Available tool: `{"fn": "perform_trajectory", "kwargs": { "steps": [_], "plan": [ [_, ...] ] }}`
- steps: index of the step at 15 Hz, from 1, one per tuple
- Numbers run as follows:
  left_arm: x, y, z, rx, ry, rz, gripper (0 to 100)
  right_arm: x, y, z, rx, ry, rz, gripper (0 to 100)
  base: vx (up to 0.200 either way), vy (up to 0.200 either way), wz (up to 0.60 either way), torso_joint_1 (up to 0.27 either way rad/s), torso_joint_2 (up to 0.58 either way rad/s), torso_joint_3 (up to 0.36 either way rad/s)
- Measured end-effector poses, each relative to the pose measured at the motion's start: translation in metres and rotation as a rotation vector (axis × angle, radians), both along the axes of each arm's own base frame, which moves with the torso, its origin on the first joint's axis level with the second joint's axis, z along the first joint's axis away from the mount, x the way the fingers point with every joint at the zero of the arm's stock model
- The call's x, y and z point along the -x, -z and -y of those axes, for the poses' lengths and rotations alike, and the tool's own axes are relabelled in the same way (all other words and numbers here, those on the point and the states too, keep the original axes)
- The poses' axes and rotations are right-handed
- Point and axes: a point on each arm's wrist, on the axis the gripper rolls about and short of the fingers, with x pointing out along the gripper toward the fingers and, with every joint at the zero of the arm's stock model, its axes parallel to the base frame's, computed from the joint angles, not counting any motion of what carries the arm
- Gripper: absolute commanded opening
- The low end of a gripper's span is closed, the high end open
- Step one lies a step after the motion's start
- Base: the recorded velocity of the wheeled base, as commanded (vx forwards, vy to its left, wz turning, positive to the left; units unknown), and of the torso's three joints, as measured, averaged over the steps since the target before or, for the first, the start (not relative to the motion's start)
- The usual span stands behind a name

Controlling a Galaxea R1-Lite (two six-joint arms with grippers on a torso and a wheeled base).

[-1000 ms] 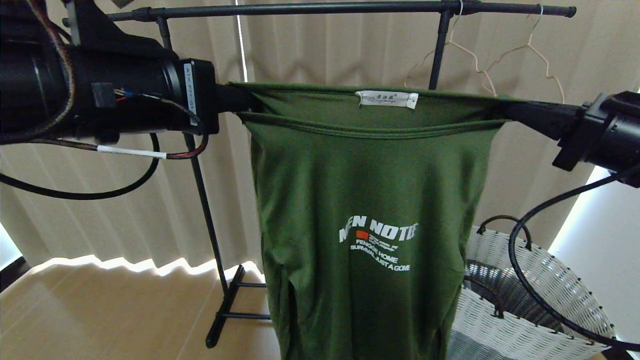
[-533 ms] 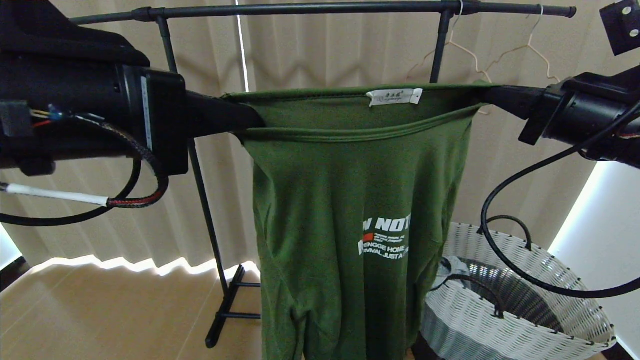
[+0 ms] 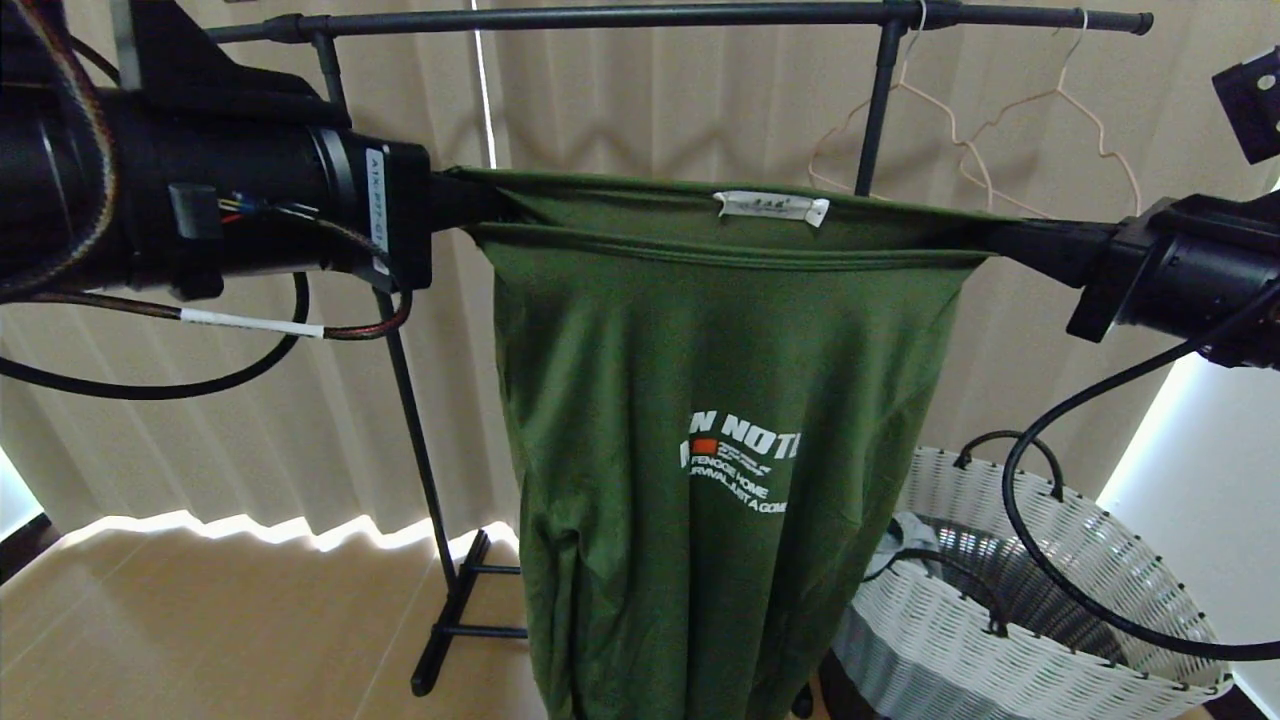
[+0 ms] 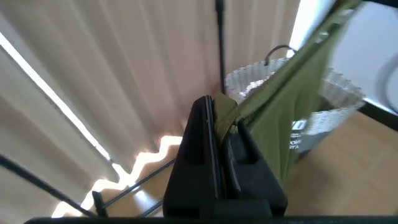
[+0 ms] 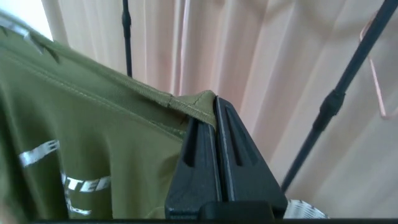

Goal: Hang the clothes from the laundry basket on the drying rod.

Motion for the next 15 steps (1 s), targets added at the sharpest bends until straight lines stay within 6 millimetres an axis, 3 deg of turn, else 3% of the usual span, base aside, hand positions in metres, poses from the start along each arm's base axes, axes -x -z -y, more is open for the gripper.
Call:
{"fn": "perform_trajectory", "kwargs": {
  "steps": [8,9,15],
  "plan": [
    [-0.012,0.015,0.006,-0.020,-0.060,0.010,0,0.010,0.003,0.002,0.004,0.002,-0.008,0,0.000,0.000,0.00,0.000,0.00,0.000],
    [-0.012,0.017,0.006,-0.036,-0.057,0.013,0,0.012,0.004,0.002,0.005,0.002,-0.012,100,0.000,0.000,0.00,0.000,0.00,0.000],
    [-0.013,0.016,0.006,-0.029,-0.080,0.050,0,0.018,0.012,0.001,-0.003,-0.013,-0.030,100,0.000,0.000,0.00,0.000,0.00,0.000]
  ]
}}
